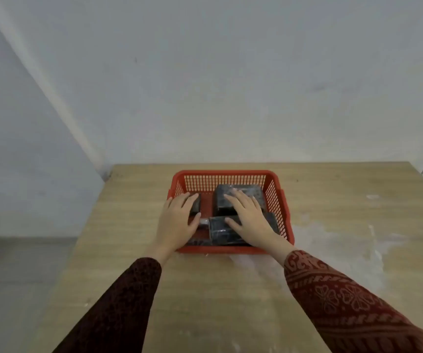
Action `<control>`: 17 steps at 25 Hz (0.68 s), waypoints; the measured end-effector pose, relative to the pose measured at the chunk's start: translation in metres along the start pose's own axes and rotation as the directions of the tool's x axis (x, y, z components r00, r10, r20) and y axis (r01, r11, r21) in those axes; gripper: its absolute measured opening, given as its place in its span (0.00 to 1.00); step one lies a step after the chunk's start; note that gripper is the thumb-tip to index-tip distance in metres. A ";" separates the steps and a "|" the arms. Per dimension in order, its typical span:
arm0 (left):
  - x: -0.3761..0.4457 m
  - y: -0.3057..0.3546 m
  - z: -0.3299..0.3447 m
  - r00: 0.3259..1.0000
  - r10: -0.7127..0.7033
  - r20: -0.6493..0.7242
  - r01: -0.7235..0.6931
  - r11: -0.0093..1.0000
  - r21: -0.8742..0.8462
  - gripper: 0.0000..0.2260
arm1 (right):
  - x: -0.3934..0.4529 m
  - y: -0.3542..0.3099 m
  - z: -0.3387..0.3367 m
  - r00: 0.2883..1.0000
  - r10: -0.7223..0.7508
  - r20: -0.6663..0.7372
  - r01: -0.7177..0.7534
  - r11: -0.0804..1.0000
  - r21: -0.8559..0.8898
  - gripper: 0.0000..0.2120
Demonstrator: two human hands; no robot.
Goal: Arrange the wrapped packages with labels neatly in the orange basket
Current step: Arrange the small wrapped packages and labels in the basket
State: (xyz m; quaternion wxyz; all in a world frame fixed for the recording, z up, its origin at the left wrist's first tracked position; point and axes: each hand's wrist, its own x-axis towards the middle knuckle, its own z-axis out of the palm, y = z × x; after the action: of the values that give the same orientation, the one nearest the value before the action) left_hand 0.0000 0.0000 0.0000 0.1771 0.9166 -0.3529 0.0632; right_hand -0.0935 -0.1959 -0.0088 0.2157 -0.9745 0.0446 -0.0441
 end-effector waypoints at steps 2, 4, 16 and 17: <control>-0.018 -0.007 0.010 0.998 -0.051 0.042 0.053 0.997 -0.052 0.22 | -0.008 -0.003 0.018 0.999 0.043 0.020 -0.043 0.999 -0.001 0.26; -0.043 -0.013 0.020 0.993 -0.083 0.087 0.090 0.992 -0.084 0.22 | -0.023 -0.003 0.038 0.991 0.120 0.057 -0.119 0.993 -0.025 0.26; 0.030 -0.055 0.031 0.959 -0.280 0.043 0.279 0.910 -0.306 0.22 | -0.026 -0.009 0.047 0.966 0.236 0.101 -0.226 0.969 -0.101 0.22; 0.034 -0.057 0.037 0.949 -0.310 0.062 0.311 0.882 -0.355 0.24 | -0.025 -0.009 0.046 0.962 0.242 0.126 -0.231 0.968 -0.095 0.22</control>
State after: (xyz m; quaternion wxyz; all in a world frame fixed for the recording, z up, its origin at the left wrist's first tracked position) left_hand 0.0626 0.0043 -0.0418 0.3492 0.9132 -0.2076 -0.0333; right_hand -0.1126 -0.1661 -0.0480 0.1829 -0.9707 0.1476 0.0507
